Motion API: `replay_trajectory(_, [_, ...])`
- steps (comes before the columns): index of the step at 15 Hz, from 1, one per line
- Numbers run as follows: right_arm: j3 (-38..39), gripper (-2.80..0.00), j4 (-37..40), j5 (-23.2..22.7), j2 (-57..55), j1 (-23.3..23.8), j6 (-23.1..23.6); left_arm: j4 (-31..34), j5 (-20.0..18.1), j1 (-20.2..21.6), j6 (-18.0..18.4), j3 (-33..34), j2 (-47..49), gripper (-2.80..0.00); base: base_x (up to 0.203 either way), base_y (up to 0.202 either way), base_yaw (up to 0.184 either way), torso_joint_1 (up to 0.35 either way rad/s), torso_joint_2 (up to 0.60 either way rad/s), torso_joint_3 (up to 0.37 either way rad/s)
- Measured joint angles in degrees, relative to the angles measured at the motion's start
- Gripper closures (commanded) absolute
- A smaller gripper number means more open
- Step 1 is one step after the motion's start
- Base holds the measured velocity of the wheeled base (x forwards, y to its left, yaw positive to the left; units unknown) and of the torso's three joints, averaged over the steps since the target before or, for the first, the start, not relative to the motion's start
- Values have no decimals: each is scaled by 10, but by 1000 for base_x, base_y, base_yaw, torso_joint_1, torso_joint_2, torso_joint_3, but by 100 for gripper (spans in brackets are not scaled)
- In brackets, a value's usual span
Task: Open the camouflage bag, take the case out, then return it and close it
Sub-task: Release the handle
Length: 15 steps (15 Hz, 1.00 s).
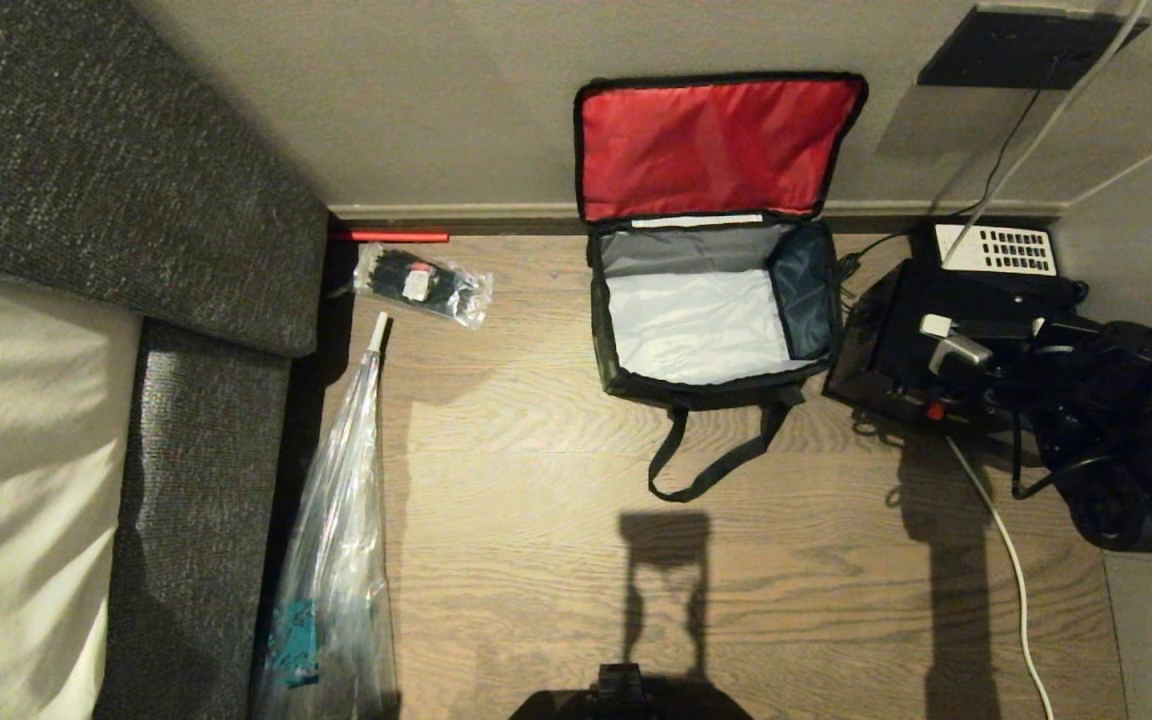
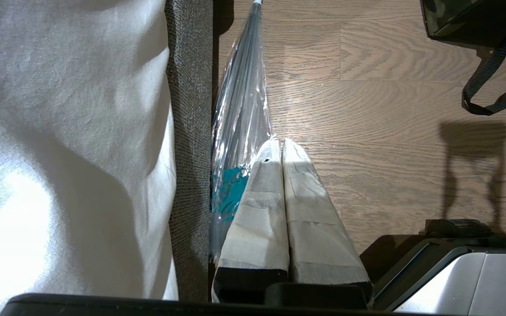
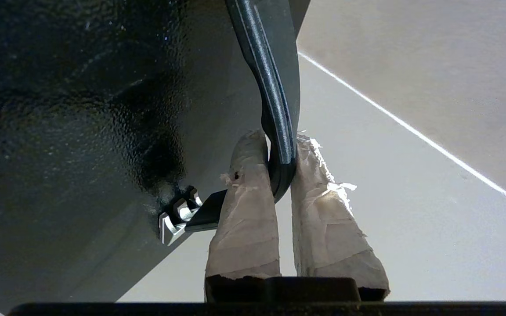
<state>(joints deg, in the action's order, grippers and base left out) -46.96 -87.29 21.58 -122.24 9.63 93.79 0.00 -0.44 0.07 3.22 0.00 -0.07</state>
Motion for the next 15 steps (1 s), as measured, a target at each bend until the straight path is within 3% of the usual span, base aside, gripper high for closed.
replay_trajectory(7, [-64, 0, -1, -3, -62, 11, -8, 0, 0, 0, 0, 0, 0, 0, 0, 0, 0, 0, 0, 0])
replay_trajectory(15, [-54, 0, 2, -6, -73, 17, -8, 0, 0, 0, 0, 0, 0, 0, 0, 0, 0, 0, 0, 0])
